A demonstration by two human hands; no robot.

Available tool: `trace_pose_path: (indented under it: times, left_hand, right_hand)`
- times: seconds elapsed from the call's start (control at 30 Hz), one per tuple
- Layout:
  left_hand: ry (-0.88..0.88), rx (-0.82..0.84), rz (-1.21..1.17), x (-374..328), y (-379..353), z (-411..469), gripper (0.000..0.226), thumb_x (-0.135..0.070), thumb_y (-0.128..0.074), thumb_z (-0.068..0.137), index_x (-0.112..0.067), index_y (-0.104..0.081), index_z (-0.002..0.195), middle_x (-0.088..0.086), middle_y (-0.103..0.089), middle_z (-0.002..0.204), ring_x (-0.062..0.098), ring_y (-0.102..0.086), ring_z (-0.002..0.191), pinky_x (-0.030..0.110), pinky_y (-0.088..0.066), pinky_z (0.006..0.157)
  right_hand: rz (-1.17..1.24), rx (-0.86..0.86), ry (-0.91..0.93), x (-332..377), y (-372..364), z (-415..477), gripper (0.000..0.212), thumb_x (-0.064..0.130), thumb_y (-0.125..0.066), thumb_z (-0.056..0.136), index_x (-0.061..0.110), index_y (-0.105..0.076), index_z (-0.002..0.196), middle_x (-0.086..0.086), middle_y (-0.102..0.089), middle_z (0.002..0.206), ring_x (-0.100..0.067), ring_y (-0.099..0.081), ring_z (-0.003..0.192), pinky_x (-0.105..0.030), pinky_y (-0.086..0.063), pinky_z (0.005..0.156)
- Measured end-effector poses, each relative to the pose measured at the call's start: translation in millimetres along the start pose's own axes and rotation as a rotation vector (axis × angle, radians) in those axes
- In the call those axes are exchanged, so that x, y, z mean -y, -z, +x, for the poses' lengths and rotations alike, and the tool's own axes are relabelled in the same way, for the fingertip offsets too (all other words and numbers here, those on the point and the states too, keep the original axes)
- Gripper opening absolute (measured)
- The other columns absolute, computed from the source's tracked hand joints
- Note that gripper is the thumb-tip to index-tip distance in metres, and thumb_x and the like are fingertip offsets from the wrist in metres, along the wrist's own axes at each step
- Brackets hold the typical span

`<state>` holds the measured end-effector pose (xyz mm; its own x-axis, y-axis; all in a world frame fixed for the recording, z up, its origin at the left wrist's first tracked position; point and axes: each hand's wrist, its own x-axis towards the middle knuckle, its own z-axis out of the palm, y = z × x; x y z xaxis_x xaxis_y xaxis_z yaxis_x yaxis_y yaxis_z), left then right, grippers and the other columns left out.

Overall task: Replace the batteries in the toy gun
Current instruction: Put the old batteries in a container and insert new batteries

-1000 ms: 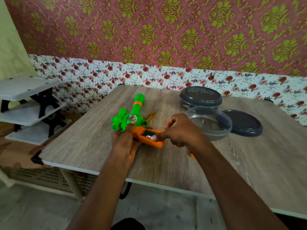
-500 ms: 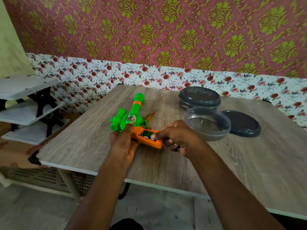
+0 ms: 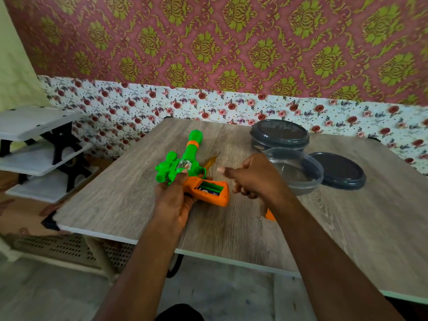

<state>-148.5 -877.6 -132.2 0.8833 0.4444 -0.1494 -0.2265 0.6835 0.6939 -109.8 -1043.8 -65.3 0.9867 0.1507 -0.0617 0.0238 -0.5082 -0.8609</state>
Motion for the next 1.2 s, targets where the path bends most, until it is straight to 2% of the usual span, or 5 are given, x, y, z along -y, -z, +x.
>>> trace_pose_path:
  times: [0.37,0.57,0.77,0.97,1.2]
  left_hand:
    - [-0.004,-0.001,-0.005,-0.5,-0.6,0.5,0.046,-0.001,-0.057,0.100,-0.009,-0.051,0.145,0.027,-0.065,0.131,0.034,-0.074,0.090,0.053,-0.063,0.069]
    - [0.006,0.008,0.001,-0.1,-0.4,1.2,0.037,-0.001,-0.056,0.100,-0.010,-0.057,0.136,0.019,-0.073,0.113,0.028,-0.077,0.078,0.051,-0.063,0.068]
    - [0.000,0.004,0.049,1.2,-1.4,-2.4,0.034,-0.003,-0.058,0.100,-0.007,-0.057,0.134,0.021,-0.073,0.113,0.029,-0.077,0.076,0.051,-0.064,0.065]
    - [-0.018,-0.036,0.093,2.4,-4.1,-2.2,0.030,-0.004,-0.060,0.100,-0.006,-0.060,0.130,0.018,-0.074,0.112,0.021,-0.077,0.079,0.042,-0.065,0.067]
    - [-0.049,-0.068,0.139,3.8,-5.7,-1.2,0.032,-0.002,-0.059,0.100,0.002,-0.057,0.132,0.027,-0.068,0.124,0.038,-0.070,0.101,0.049,-0.061,0.075]
  right_hand:
    - [1.190,0.126,-0.344,-5.1,5.8,0.8,0.043,-0.008,-0.026,0.057,-0.003,-0.055,0.088,-0.023,-0.061,0.088,-0.016,-0.043,0.058,-0.027,-0.032,0.057]
    - [1.058,0.224,-0.242,-3.4,5.7,-0.4,0.040,-0.027,-0.032,0.091,-0.001,-0.057,0.107,-0.028,-0.067,0.098,-0.023,-0.065,0.076,-0.028,-0.058,0.063]
    - [0.622,-0.027,0.119,-7.8,-12.1,-5.1,0.033,-0.006,-0.088,0.068,0.006,-0.065,0.088,-0.030,-0.074,0.098,-0.036,-0.077,0.091,-0.043,-0.064,0.072]
    - [0.355,-0.069,0.396,-19.6,-34.9,3.6,0.032,-0.012,-0.086,0.070,0.009,-0.063,0.078,-0.014,-0.073,0.091,-0.023,-0.080,0.084,-0.050,-0.065,0.077]
    - [0.132,-0.112,0.611,-33.0,-42.3,5.1,0.030,-0.011,-0.088,0.066,0.002,-0.064,0.080,-0.003,-0.070,0.096,0.010,-0.070,0.083,-0.010,-0.056,0.070]
